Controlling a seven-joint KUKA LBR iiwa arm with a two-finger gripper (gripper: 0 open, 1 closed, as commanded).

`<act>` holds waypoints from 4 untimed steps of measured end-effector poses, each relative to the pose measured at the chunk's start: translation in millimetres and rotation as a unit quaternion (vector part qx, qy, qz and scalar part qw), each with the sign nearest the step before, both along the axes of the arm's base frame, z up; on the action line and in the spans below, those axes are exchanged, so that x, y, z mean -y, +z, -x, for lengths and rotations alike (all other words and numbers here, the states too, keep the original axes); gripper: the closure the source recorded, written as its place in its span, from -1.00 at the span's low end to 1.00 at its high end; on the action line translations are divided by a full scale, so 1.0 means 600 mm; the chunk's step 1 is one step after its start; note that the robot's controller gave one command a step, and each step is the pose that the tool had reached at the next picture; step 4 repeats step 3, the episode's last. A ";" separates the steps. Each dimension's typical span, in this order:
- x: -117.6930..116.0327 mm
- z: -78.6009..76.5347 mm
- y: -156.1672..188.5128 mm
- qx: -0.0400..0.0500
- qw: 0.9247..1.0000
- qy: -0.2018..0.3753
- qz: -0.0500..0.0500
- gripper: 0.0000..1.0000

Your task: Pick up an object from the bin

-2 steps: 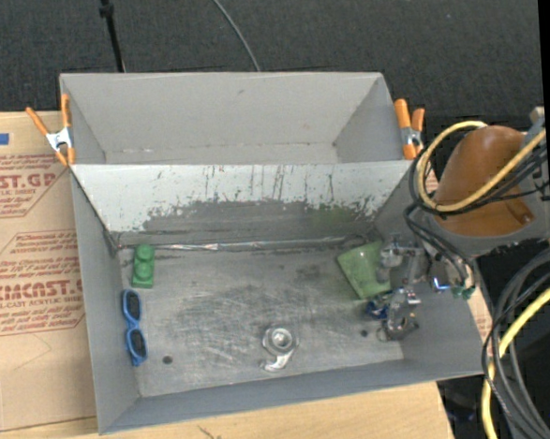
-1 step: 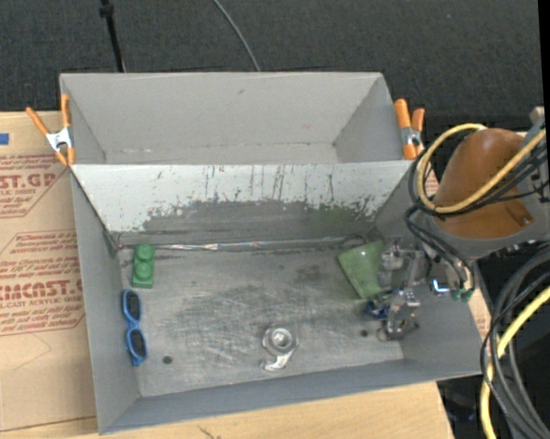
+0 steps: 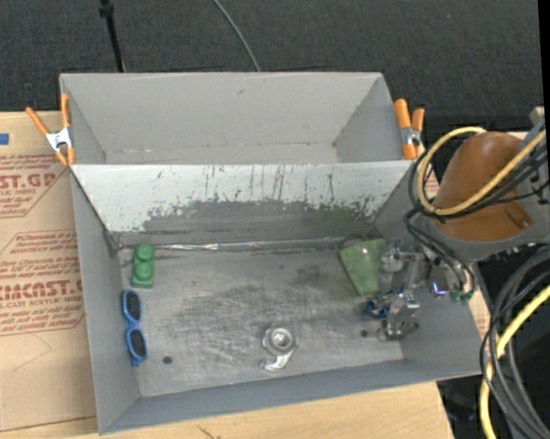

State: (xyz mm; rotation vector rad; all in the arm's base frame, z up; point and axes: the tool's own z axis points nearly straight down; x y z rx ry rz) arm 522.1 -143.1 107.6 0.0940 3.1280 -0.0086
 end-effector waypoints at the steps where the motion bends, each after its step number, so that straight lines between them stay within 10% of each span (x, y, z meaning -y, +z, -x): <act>1: -0.005 0.005 -0.009 -0.005 1.000 0.001 -0.003 1.00; 3: -0.015 -0.002 0.338 0.000 1.000 0.011 -0.001 1.00; 4: -0.015 -0.002 0.338 0.000 1.000 0.011 -0.001 1.00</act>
Offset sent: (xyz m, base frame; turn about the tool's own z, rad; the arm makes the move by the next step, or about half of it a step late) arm 0.0000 0.0000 0.0000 0.0000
